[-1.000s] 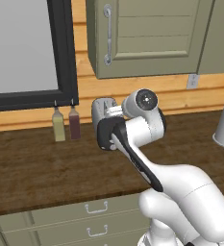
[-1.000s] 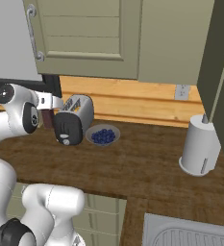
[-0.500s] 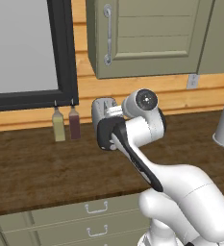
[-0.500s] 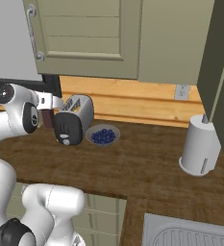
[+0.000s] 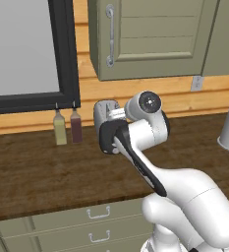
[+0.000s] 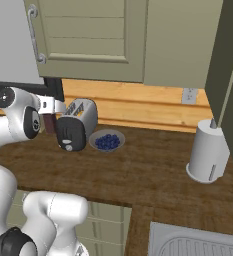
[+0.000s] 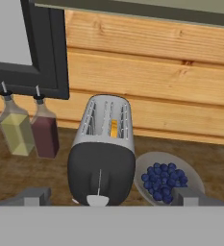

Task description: Start the toaster. Once the lever pops up, take the bread to the plate on the dining counter.

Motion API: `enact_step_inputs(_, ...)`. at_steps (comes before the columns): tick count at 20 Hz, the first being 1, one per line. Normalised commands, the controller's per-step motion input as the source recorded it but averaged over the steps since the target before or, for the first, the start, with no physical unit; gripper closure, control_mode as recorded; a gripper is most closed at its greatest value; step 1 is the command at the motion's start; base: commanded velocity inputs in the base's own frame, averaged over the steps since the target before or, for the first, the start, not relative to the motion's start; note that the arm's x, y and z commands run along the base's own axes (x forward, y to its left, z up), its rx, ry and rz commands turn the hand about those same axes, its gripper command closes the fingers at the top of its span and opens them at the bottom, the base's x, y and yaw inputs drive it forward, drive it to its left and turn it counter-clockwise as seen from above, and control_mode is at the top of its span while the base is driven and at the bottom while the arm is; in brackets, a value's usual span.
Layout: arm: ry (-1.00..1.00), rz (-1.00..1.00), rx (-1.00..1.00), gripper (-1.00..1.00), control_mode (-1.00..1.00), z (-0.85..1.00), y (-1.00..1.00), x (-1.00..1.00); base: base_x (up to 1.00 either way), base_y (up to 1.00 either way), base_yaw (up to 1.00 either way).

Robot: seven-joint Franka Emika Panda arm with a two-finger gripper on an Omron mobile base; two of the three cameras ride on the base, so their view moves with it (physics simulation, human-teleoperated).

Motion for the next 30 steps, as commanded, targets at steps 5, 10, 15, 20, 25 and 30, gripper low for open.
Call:
enact_step_inputs(5,0.00,0.00,0.00,-1.00,-1.00,0.00,0.00,0.00,0.00,0.00,0.00)
enact_step_inputs(10,0.00,0.00,0.00,-1.00,-1.00,0.00,0.00,0.00,0.00,0.00,0.00)
enact_step_inputs(15,0.00,0.00,0.00,-1.00,-1.00,0.00,0.00,0.00,0.00,0.00,0.00)
enact_step_inputs(20,0.00,0.00,0.00,-1.00,-1.00,0.00,0.00,0.00,0.00,0.00,0.00)
enact_step_inputs(25,0.00,0.00,0.00,-1.00,-1.00,0.00,0.00,0.00,0.00,0.00,0.00)
enact_step_inputs(30,0.00,0.00,0.00,-1.00,-1.00,0.00,0.00,0.00,0.00,0.00,0.00)
